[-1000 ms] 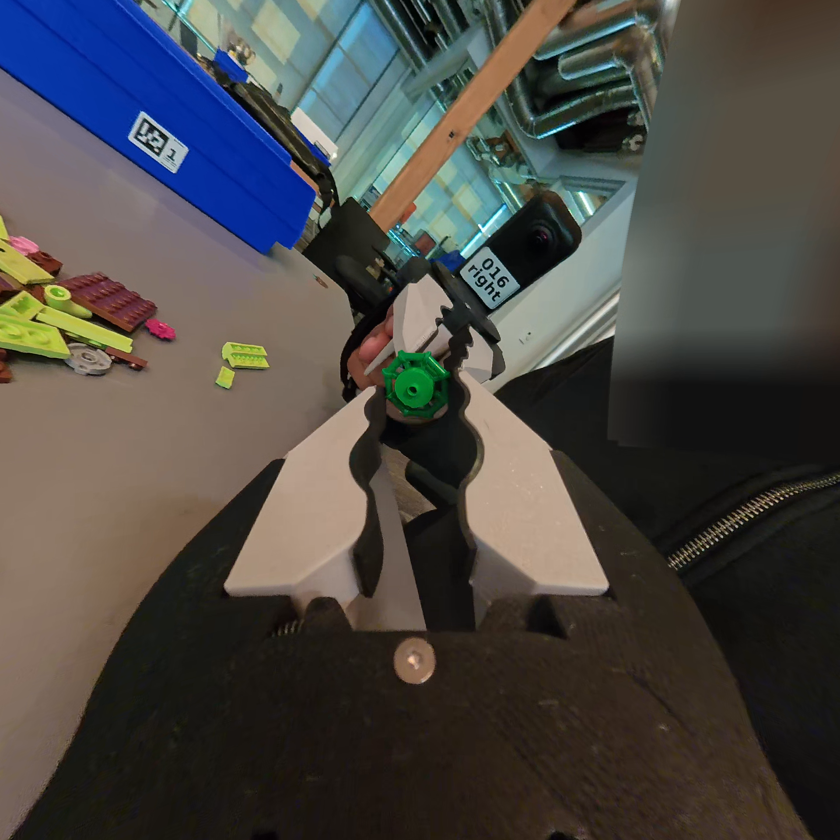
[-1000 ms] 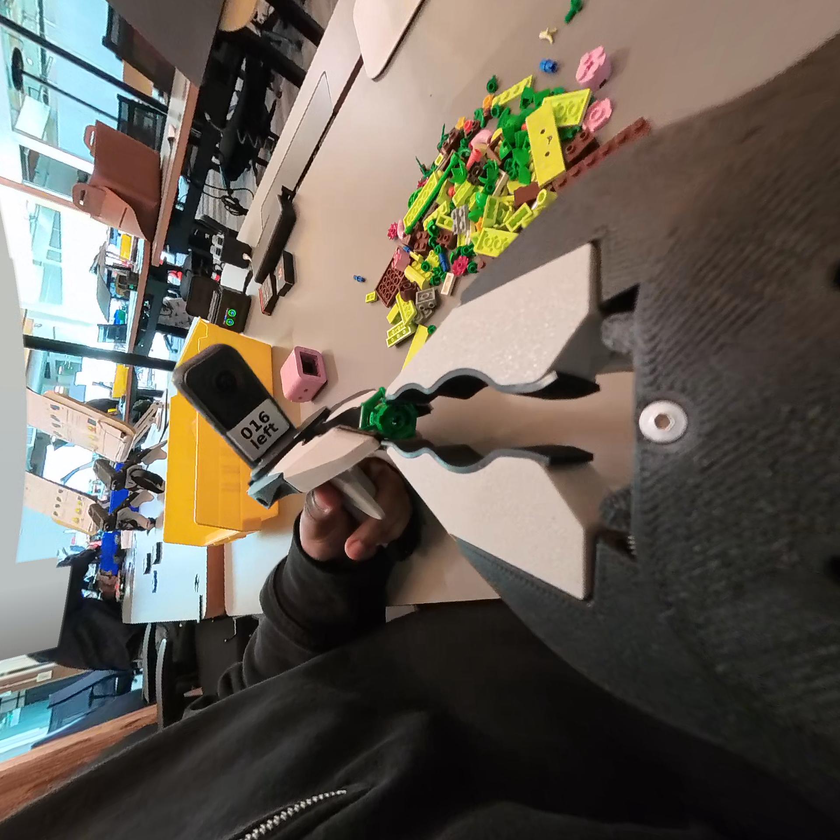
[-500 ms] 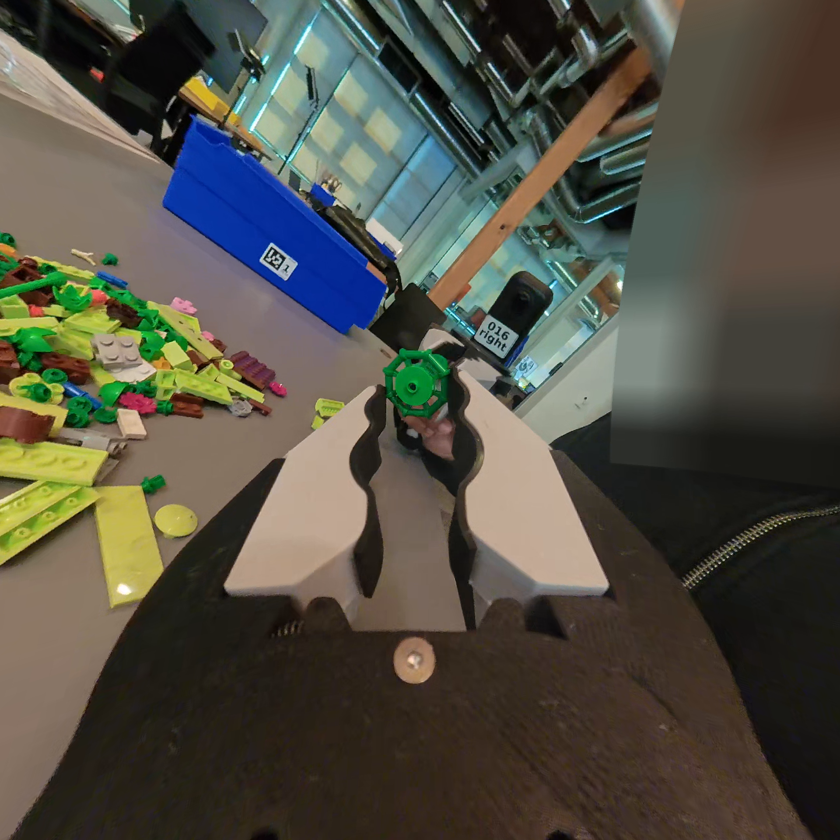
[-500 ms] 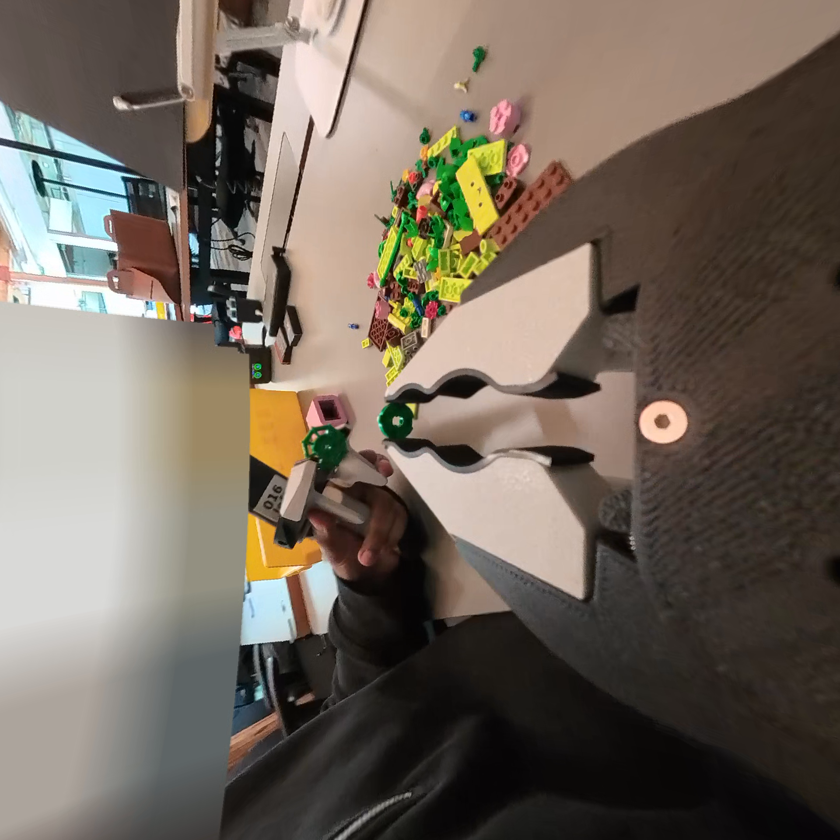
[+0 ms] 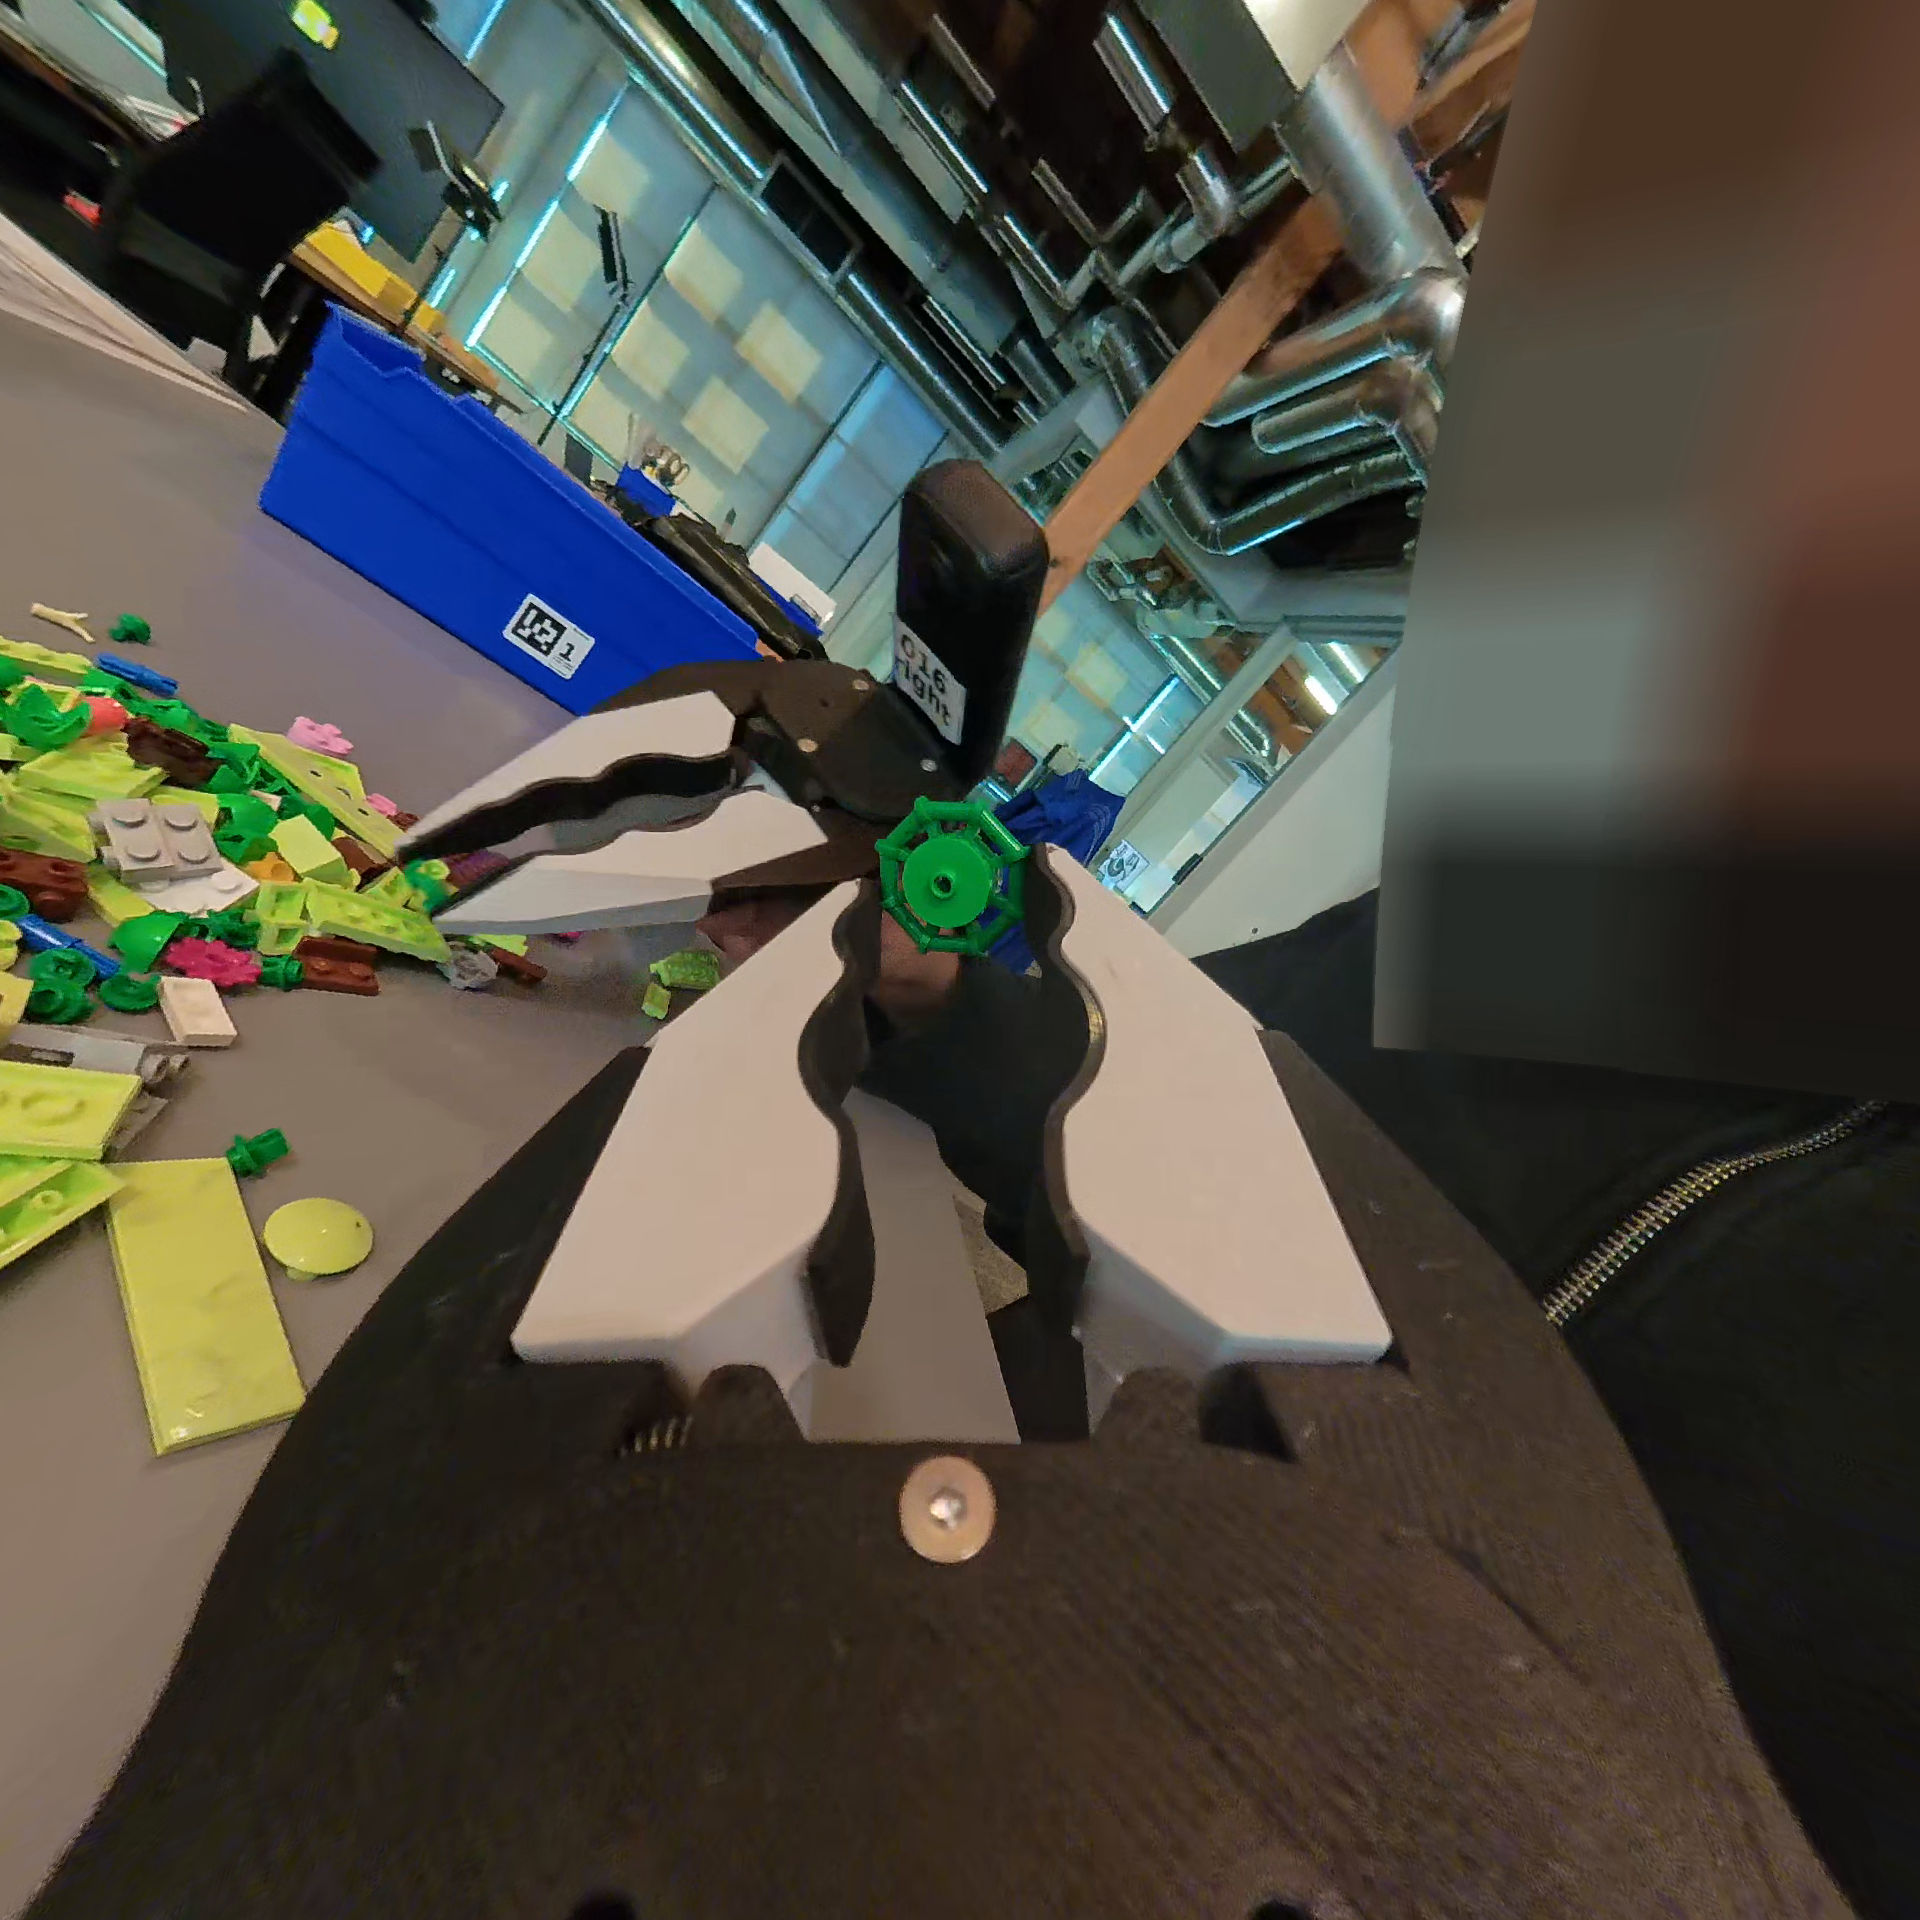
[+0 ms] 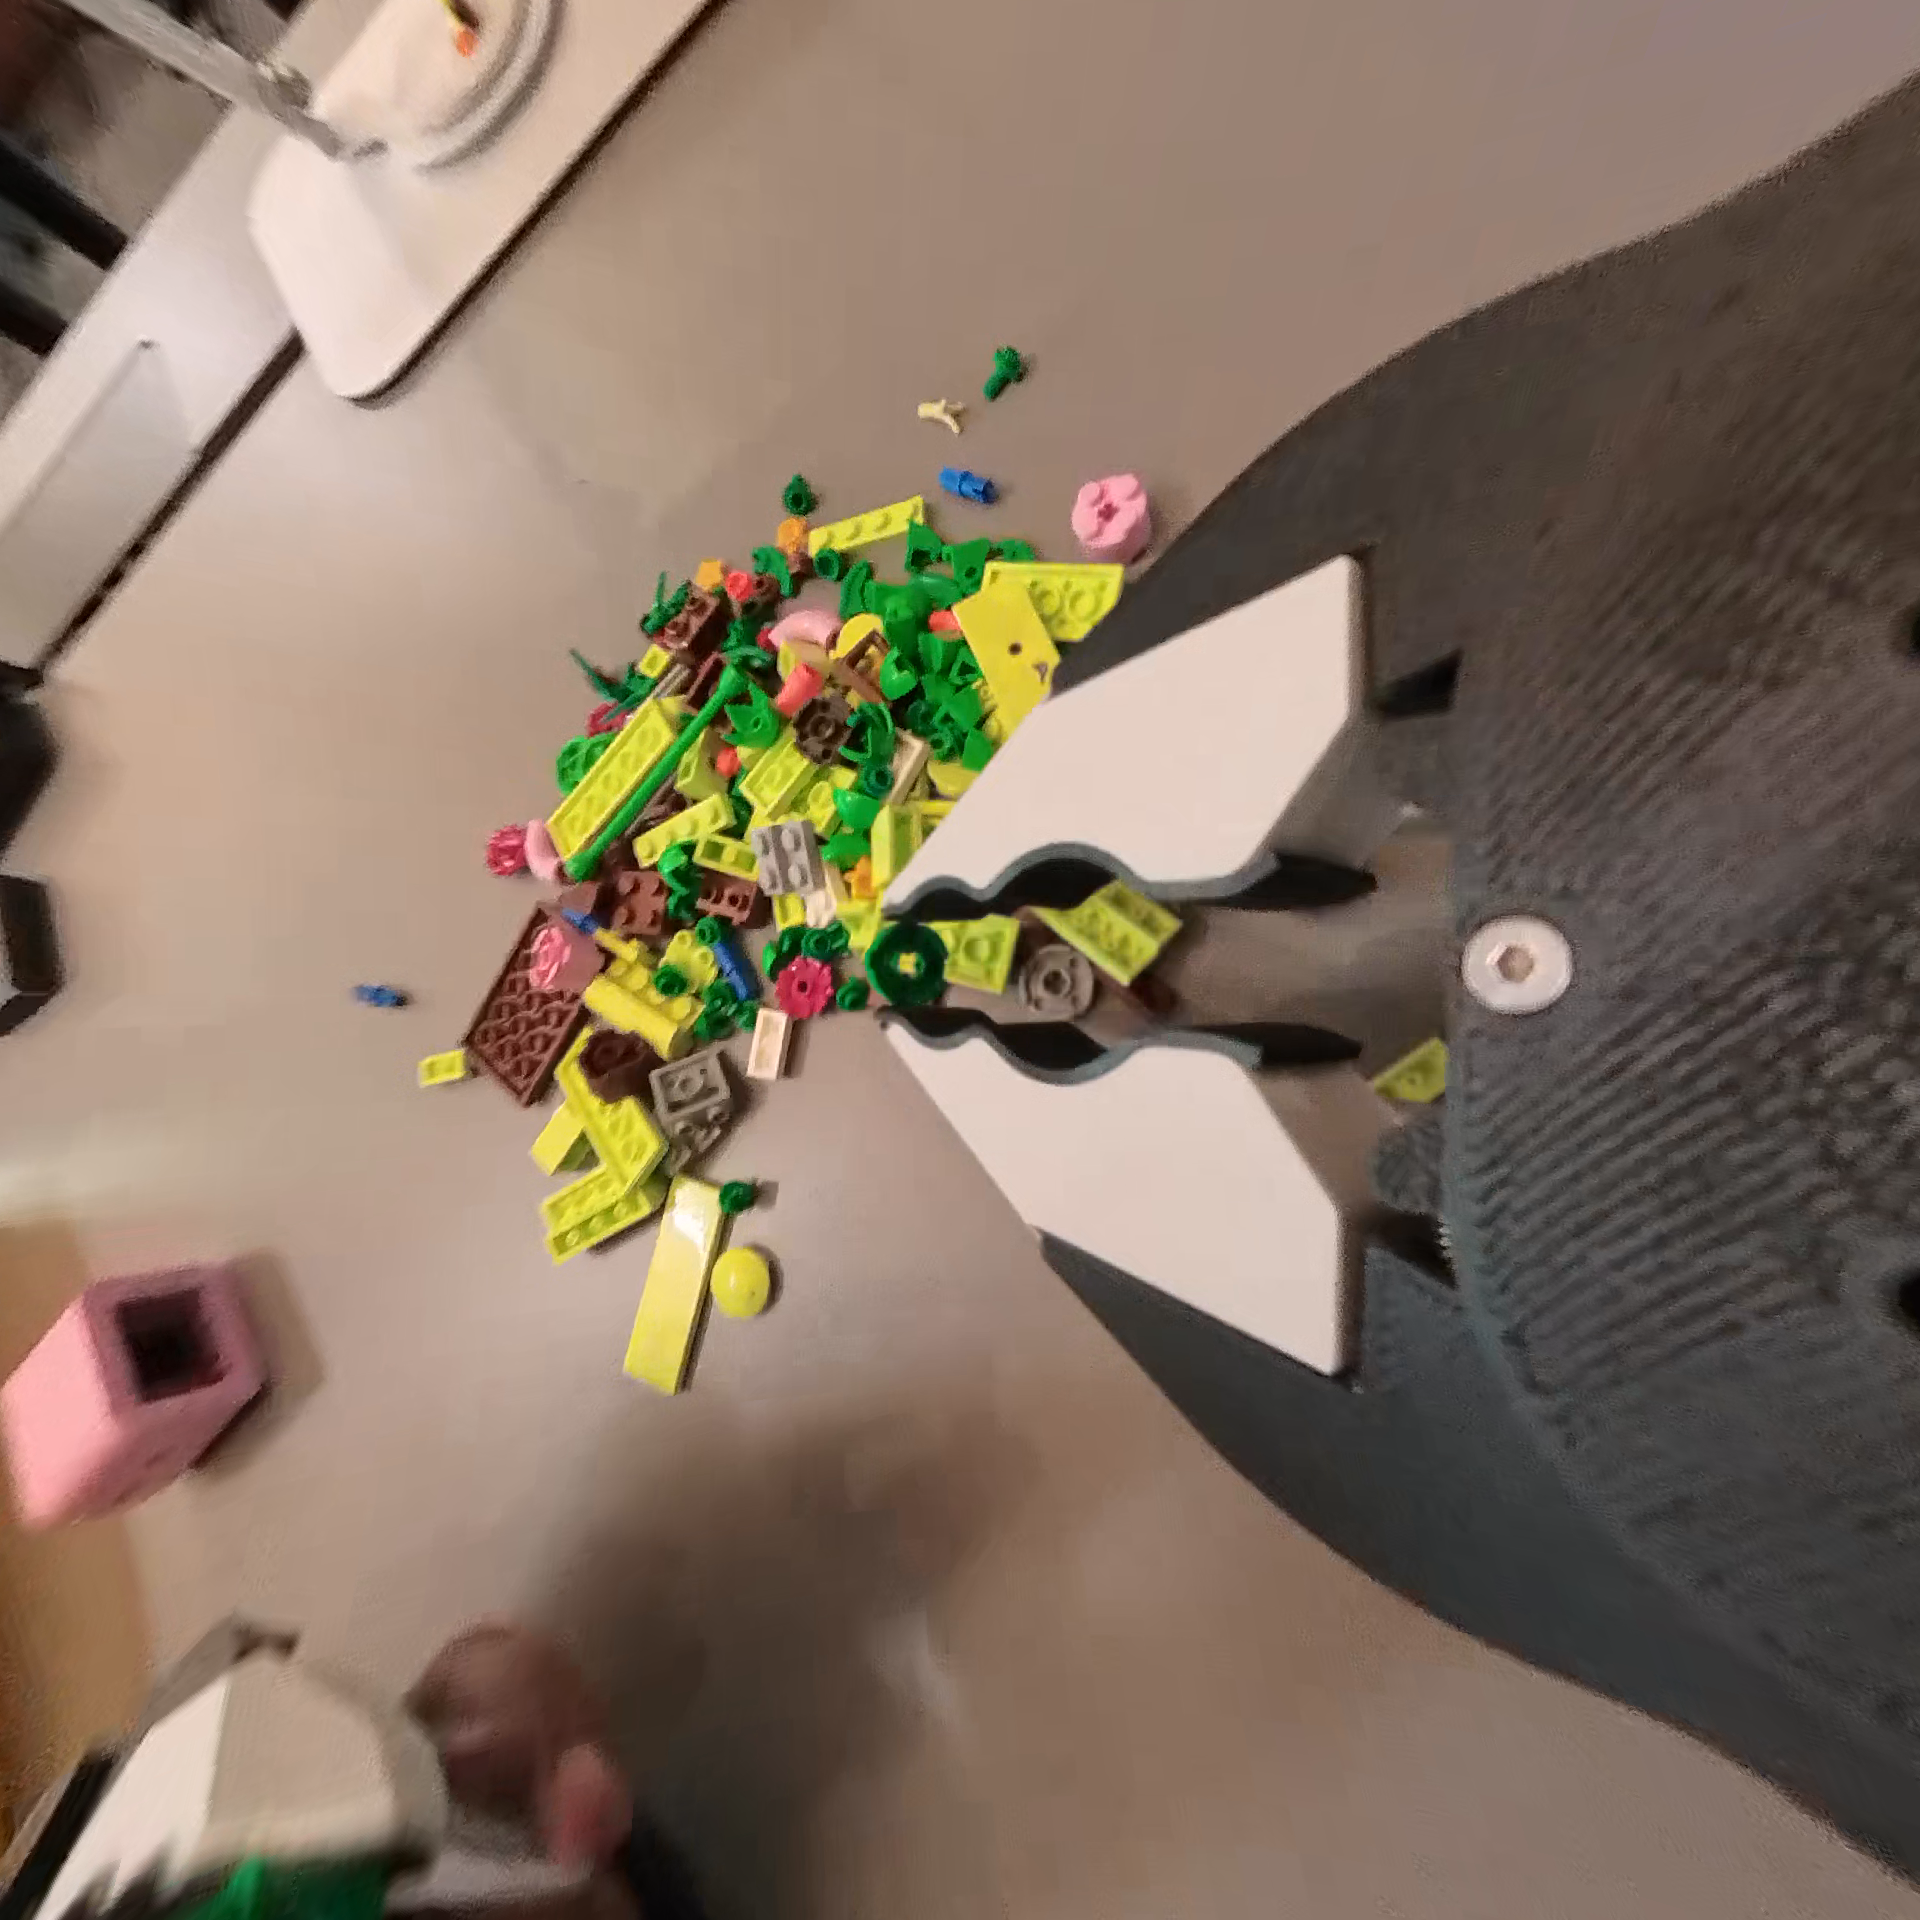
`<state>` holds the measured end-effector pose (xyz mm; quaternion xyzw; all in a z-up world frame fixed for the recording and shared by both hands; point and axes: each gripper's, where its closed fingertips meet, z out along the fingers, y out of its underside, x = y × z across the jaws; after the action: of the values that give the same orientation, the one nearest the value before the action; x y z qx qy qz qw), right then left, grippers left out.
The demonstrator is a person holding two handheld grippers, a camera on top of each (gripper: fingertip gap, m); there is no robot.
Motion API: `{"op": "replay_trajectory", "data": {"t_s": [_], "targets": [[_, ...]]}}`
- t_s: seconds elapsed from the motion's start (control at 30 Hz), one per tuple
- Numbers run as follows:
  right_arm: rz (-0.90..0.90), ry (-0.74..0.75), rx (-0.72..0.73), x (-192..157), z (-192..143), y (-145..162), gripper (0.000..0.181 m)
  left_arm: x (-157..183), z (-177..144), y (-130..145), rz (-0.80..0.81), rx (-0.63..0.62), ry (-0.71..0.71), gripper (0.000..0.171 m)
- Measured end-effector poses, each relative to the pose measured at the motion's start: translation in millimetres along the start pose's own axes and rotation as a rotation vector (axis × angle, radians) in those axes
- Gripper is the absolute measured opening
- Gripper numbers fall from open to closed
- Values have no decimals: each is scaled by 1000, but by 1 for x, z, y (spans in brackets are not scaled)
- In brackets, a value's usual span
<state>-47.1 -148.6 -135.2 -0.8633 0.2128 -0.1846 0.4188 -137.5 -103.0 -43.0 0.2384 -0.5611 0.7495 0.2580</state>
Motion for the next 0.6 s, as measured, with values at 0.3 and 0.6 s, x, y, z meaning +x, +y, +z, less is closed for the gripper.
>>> {"op": "replay_trajectory", "data": {"t_s": [0.3, 0.6], "targets": [[-27, -27, 292, -17, -38, -42, 28, -5, -2, -4, -47, 21, -4, 26], [-197, -202, 562, -93, -65, -80, 26, 2, 5, 8, -90, -37, 55, 27]]}}
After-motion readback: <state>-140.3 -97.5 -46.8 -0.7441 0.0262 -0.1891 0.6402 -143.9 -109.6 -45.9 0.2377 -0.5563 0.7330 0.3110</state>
